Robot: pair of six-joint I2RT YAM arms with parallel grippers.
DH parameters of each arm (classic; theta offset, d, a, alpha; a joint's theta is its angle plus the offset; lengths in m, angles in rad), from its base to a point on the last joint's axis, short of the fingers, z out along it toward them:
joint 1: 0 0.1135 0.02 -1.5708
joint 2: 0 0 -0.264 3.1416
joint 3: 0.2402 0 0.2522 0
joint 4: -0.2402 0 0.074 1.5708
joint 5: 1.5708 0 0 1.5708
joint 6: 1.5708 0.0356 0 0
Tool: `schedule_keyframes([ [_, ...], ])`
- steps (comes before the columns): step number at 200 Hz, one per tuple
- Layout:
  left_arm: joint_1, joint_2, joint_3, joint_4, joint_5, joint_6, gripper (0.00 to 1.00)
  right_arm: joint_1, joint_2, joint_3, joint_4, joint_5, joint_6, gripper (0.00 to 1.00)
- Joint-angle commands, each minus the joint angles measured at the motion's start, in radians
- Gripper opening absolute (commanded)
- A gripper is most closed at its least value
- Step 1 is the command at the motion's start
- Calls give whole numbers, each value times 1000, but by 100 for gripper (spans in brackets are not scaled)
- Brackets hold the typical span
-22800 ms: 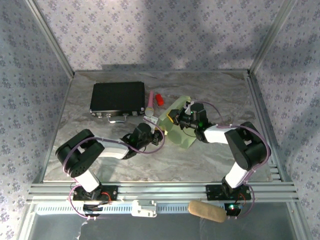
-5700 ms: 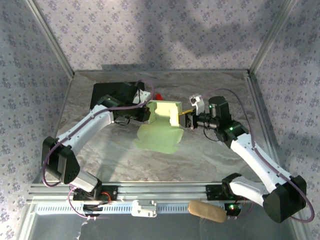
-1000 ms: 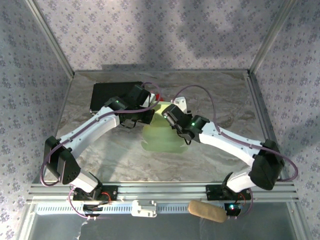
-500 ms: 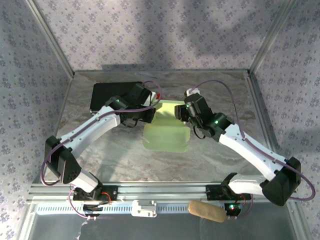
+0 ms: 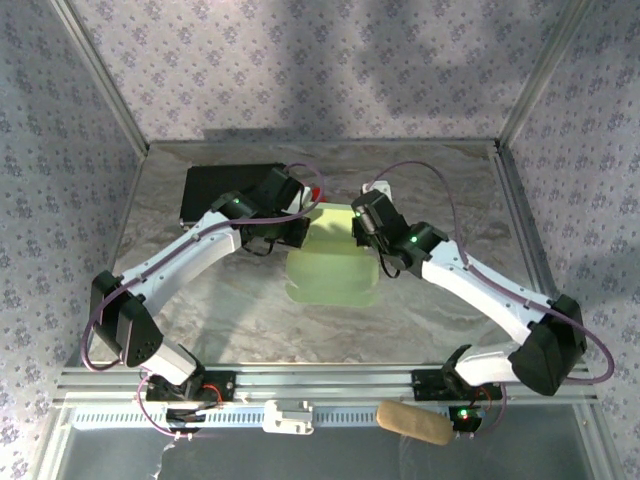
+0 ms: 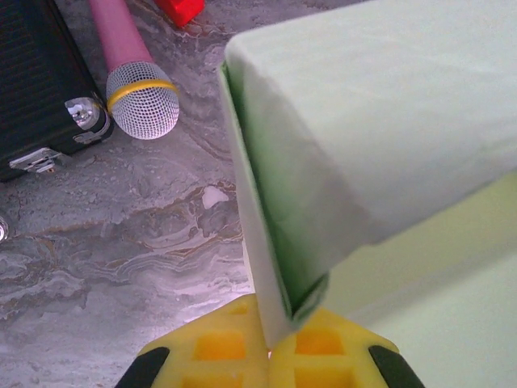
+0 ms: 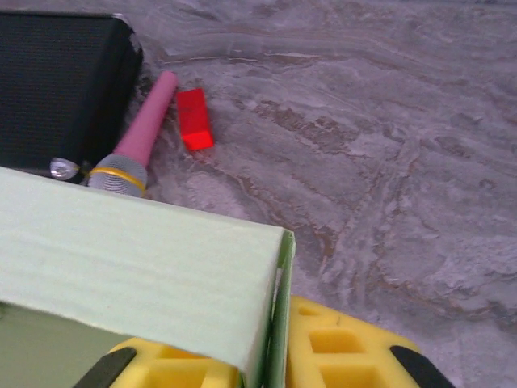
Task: Fold the paper box
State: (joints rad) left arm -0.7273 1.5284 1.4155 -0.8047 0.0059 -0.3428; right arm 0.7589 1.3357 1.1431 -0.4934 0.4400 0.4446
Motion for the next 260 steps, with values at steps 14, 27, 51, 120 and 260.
schedule_keyframes([
  [14, -13, 10, 47, 8, 11, -7, 0, 41, 46, 87, -68, 142, 40, 15],
  [27, -12, 11, 49, 9, 13, -7, 0, 49, 63, 104, -89, 171, 68, 13],
  [51, -18, 12, 55, 9, 13, -7, 0, 65, 101, 134, -148, 227, 125, 8],
  [120, -22, 11, 47, 17, -6, -19, 0, 89, 54, 95, -68, 141, 105, 41],
  [260, -21, -12, -57, 158, 32, -34, 0, 96, 89, 29, -74, 180, 207, 7],
])
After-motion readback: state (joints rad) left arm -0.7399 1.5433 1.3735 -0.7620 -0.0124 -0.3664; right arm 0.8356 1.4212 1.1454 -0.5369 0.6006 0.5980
